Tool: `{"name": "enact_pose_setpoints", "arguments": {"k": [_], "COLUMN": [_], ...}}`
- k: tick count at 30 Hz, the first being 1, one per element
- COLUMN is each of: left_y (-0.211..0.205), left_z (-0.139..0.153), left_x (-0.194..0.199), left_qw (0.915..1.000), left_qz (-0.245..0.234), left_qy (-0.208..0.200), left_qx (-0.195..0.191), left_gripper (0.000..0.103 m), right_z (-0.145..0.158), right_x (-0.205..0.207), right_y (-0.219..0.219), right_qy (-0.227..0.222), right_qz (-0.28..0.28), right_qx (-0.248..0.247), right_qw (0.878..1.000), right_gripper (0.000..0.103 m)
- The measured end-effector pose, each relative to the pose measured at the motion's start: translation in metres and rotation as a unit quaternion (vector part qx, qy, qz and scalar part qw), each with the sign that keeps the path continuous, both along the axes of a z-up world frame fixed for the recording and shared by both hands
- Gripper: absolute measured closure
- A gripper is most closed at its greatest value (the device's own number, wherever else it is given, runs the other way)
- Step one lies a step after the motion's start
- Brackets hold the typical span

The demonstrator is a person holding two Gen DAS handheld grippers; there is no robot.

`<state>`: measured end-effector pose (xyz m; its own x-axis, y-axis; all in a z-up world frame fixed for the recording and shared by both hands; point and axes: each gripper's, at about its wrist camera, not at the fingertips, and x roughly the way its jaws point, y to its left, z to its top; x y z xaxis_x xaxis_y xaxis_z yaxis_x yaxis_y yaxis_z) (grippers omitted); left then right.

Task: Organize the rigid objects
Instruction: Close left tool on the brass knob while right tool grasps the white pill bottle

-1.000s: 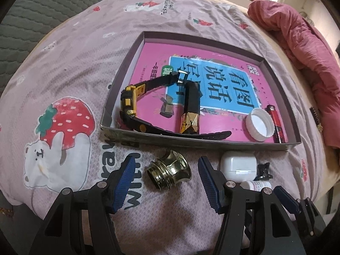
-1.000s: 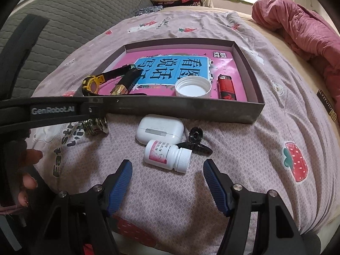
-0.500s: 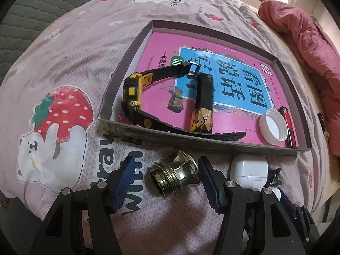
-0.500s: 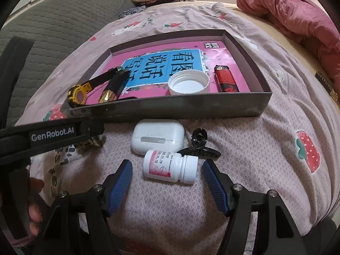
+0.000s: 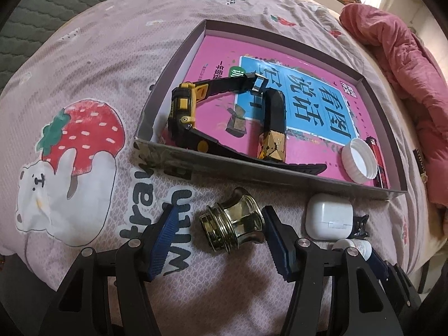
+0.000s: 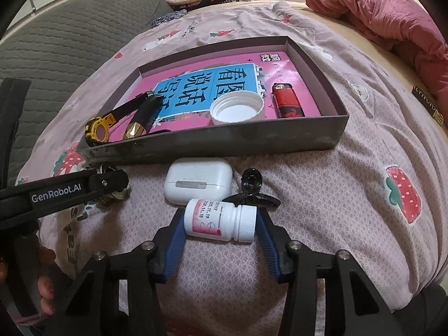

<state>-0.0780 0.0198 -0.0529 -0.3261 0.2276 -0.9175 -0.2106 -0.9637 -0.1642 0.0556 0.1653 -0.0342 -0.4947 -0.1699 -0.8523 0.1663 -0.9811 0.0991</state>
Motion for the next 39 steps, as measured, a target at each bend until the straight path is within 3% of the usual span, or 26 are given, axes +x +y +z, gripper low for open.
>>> {"name": "enact_pose_setpoints", "arguments": {"k": [14, 21, 24, 29, 39], "left_y": [-0.019, -0.025, -0.025, -0.024, -0.020], "left_z": [-0.001, 0.004, 0.006, 0.005, 0.012], "left_x": [0.002, 0.003, 0.004, 0.005, 0.010], "left_qw": [0.9991, 0.9991, 0.9992, 0.9992, 0.9986], "left_qz": [0.016, 0.020, 0.017, 0.004, -0.017], "left_qy": [-0.011, 0.001, 0.008, 0.010, 0.025], "left_qx": [0.037, 0.037, 0.036, 0.038, 0.044], "left_gripper": [0.041, 0.043, 0.049, 0.072, 0.073], "right_z": [0.006, 0.010, 0.012, 0.014, 0.018], "right_x": [0.004, 0.006, 0.007, 0.008, 0.010], "right_y": [-0.003, -0.007, -0.009, -0.009, -0.009], "right_qy": [0.010, 0.020, 0.023, 0.026, 0.038], "right_qz": [0.019, 0.033, 0.038, 0.043, 0.049], "right_qx": [0.011, 0.016, 0.018, 0.017, 0.021], "right_qw": [1.000, 0.999, 0.999, 0.999, 0.998], "right_gripper": [0.053, 0.053, 0.053, 0.053, 0.054]}}
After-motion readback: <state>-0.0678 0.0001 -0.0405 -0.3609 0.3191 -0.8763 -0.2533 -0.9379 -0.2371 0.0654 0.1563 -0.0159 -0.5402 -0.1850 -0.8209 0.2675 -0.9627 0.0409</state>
